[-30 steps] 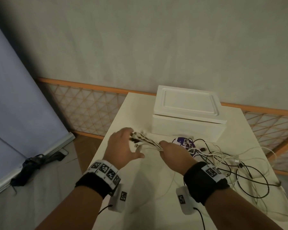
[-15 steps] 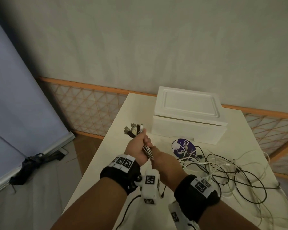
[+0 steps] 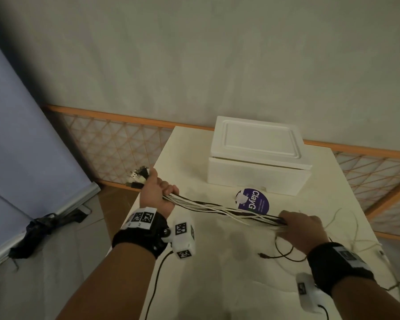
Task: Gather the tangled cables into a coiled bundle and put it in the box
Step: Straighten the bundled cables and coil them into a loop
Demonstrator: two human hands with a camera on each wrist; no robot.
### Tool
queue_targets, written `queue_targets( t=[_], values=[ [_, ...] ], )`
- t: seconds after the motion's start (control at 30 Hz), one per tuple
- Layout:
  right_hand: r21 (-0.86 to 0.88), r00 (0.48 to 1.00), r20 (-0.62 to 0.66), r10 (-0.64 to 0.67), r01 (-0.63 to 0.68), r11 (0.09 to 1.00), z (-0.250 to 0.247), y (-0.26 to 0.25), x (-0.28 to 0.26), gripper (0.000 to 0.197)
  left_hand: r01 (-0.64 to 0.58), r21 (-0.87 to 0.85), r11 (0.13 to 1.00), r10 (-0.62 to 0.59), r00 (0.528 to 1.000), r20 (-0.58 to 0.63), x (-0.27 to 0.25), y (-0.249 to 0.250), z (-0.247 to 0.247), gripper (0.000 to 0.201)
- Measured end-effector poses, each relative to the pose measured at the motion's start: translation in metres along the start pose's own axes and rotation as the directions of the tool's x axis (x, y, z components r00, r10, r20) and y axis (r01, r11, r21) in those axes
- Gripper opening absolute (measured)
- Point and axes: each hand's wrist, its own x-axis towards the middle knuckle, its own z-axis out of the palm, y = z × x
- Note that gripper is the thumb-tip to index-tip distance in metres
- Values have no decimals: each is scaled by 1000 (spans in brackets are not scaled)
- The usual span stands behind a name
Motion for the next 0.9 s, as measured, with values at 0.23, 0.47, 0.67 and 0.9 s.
queue_targets(
  t=[0.23, 0.47, 0.67, 0.9],
  values=[
    [307, 940, -51, -338, 337, 890, -39, -69, -11, 115, -37, 51, 998, 30, 991, 128, -21, -15, 29, 51],
    [376, 936, -119, -330, 350, 858, -37, -99, -2, 23, -53, 91, 994, 36, 984, 173, -35, -22, 45, 49],
    [302, 995, 73, -68, 43, 952, -18, -14, 7, 35, -123, 451, 884, 138, 990, 0, 4, 19, 7, 34],
    [334, 963, -234, -135, 210, 919, -92, -29, 14, 24, 1, 940, -343, -167, 984, -63, -16, 2, -22, 80]
  ],
)
